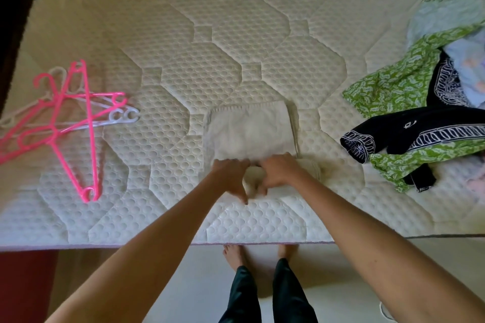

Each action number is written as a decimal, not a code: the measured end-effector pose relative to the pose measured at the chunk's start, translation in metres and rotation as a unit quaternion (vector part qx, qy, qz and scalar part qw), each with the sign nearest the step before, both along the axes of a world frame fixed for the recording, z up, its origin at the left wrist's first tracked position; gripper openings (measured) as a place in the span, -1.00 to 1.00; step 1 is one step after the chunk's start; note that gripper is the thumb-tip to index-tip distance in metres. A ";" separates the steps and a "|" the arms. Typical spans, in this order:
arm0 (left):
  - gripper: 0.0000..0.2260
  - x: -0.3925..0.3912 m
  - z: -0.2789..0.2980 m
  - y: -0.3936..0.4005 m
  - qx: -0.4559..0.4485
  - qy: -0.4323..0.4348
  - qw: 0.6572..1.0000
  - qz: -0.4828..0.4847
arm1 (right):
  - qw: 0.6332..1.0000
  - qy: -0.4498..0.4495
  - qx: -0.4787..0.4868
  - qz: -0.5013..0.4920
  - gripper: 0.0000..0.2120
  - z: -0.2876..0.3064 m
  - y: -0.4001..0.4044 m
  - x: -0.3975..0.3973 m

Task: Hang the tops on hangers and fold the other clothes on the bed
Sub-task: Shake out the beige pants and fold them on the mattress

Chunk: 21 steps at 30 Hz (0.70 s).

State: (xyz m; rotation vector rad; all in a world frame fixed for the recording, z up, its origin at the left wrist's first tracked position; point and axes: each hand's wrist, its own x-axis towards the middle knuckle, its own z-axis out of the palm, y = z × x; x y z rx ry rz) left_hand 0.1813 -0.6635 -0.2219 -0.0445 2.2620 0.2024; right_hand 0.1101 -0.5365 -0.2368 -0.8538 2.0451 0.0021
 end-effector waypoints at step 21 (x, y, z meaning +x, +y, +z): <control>-0.09 0.044 -0.024 0.005 -0.132 0.212 0.968 0.000 | 0.973 0.215 -0.083 0.008 -0.45 -0.005 0.009 0.010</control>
